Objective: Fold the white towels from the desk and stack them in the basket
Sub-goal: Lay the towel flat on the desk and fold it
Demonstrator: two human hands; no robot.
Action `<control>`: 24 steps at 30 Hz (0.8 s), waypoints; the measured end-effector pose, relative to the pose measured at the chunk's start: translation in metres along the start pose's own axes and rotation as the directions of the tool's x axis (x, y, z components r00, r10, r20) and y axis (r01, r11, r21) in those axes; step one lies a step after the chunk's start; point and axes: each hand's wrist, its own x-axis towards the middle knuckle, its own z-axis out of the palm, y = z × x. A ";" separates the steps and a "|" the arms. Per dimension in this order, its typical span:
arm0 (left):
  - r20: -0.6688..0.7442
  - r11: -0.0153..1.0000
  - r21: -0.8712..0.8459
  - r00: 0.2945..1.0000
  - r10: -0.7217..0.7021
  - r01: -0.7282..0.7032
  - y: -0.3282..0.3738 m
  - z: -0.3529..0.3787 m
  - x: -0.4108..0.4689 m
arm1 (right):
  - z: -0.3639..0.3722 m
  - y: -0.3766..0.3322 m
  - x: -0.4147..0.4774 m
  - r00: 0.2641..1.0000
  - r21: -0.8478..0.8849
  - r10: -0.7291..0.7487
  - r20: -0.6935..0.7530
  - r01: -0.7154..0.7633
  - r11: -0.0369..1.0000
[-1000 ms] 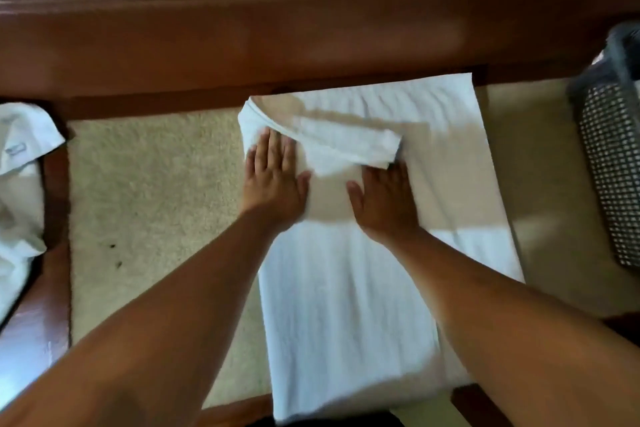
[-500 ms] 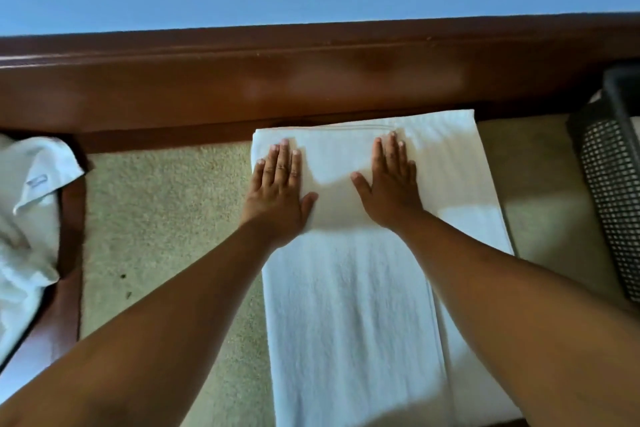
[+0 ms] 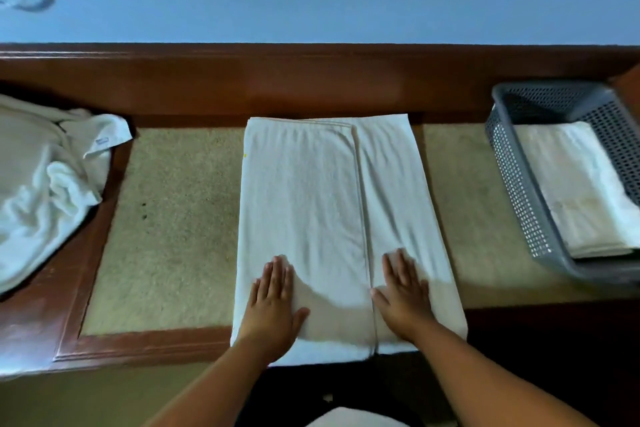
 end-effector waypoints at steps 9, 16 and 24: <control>0.136 0.994 -0.021 0.985 -0.103 0.107 0.053 0.010 -0.041 | 0.005 0.065 -0.058 0.929 0.327 0.332 -0.163 -0.266 0.907; 0.218 0.994 -0.041 0.971 -0.095 0.106 0.073 0.016 -0.077 | -0.018 0.066 -0.059 0.923 0.203 0.344 -0.171 -0.309 0.929; 0.128 0.990 -0.046 0.984 -0.124 0.131 0.061 -0.013 -0.057 | -0.029 0.027 -0.050 0.990 0.046 0.046 -0.131 -0.041 0.998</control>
